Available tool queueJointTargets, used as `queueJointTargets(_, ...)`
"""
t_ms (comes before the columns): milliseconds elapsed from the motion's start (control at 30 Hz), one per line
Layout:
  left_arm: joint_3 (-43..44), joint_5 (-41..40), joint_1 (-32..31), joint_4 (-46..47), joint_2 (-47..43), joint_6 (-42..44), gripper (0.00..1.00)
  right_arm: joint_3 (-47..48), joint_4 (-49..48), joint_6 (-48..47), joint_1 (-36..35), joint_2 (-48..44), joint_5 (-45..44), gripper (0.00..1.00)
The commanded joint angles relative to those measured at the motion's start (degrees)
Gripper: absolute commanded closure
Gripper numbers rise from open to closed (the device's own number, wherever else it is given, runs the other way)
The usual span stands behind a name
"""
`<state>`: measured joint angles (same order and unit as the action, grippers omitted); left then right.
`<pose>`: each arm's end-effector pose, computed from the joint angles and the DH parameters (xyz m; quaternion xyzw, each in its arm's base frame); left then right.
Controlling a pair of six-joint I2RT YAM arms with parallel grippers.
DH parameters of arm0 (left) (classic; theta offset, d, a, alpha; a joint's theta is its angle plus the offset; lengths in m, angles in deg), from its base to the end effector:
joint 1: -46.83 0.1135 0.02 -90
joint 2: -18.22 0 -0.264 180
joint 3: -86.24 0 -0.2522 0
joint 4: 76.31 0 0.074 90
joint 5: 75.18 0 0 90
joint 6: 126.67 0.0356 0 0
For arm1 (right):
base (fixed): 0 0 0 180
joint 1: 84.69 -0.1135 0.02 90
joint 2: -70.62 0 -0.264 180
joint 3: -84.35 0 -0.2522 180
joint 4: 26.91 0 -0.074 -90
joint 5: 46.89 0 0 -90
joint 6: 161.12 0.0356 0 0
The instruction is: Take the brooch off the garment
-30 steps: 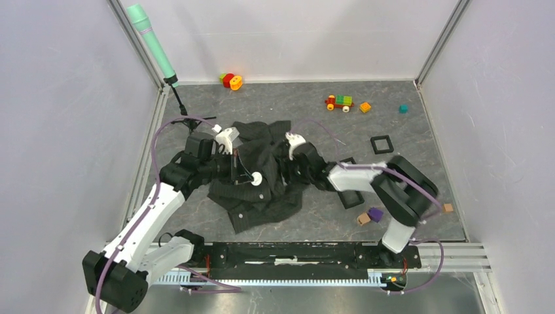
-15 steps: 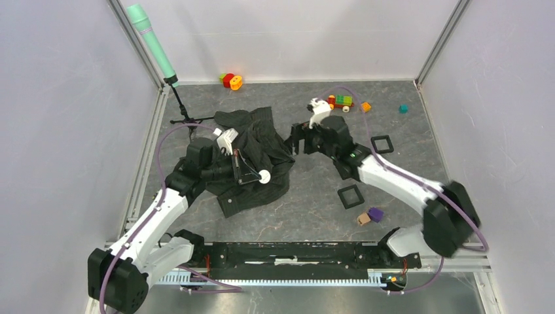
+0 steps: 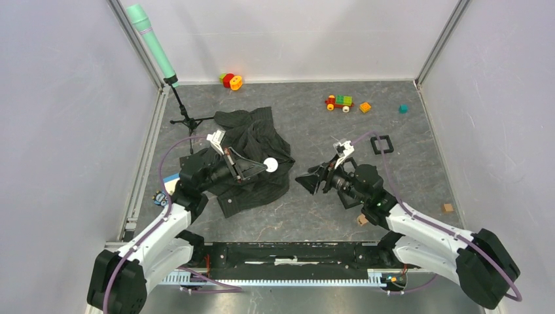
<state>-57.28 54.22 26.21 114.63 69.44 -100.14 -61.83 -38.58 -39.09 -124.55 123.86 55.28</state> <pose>0.1791 -0.0915 0.2484 -0.0367 0.7241 -0.6136 0.3129 0.1546 0.1389 0.2265 -0.1207 0.7425 0.4485 0.4826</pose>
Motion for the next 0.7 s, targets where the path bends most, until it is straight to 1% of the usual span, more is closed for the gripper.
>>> queueJointTargets(0, -3.2, -0.8, 0.1, 17.0, -2.7, -9.8, 0.98, 0.2, -20.5, 7.7, -3.2, 4.8, 6.8, 0.22)
queueJointTargets(100, -3.6, -0.8, 0.1, 18.4, -3.6, -9.5, 0.98, 1.7, -26.5, 9.0, -5.8, 8.7, 7.4, 0.24)
queueJointTargets(267, -3.0, -0.5, 0.1, 16.6, -5.0, -7.7, 0.98, 4.6, -30.4, 9.9, -7.4, 12.5, 7.4, 0.26)
queueJointTargets(367, -3.5, -0.2, 0.1, 18.1, -5.6, -7.3, 0.98, 6.1, -33.5, 11.4, -7.6, 14.4, 8.5, 0.28)
queueJointTargets(433, -3.6, -0.3, 0.1, 18.3, -5.8, -7.3, 0.98, 8.3, -32.1, 11.7, -8.0, 15.4, 8.9, 0.31)
queueJointTargets(500, -3.6, -0.2, 0.1, 18.4, -5.6, -7.4, 0.98, 11.1, -29.0, 10.4, -8.6, 16.3, 8.8, 0.32)
queueJointTargets(667, -3.5, 0.4, 0.1, 19.3, -5.3, -8.0, 0.98, 13.3, -27.5, 10.2, -8.8, 17.2, 8.0, 0.34)
